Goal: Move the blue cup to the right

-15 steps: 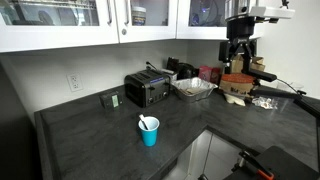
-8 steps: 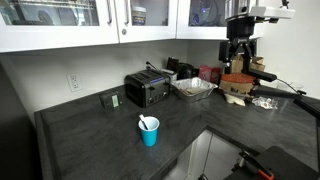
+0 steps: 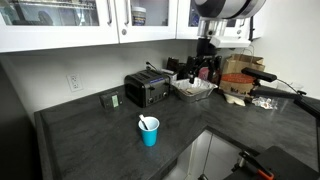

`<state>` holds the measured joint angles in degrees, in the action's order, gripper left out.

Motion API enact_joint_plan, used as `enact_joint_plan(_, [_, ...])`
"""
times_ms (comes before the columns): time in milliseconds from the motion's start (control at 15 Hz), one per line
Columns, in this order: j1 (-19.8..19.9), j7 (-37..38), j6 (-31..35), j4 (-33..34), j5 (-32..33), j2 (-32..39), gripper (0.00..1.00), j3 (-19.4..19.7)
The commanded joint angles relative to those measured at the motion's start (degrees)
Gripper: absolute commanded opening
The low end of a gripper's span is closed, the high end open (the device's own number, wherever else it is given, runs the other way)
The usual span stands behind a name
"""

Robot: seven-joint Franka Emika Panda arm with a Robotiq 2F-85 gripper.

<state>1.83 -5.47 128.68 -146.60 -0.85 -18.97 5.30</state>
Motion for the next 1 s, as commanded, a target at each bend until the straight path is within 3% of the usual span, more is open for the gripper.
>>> enact_joint_plan(0, [-0.98,7.21,6.86,1.42,0.61,7.48,1.0,-4.17])
enact_joint_plan(200, [-1.96,12.17,12.86,3.73,-0.18,15.37,1.0,-6.38])
enact_joint_plan(400, [-2.68,11.54,16.23,8.0,-2.4,23.79,1.0,-6.52])
enact_joint_plan(667, [-2.2,5.73,15.63,14.8,-11.72,34.15,1.0,-8.71])
enact_joint_plan(933, [-2.66,5.38,13.38,20.25,-11.28,41.78,1.0,-10.28])
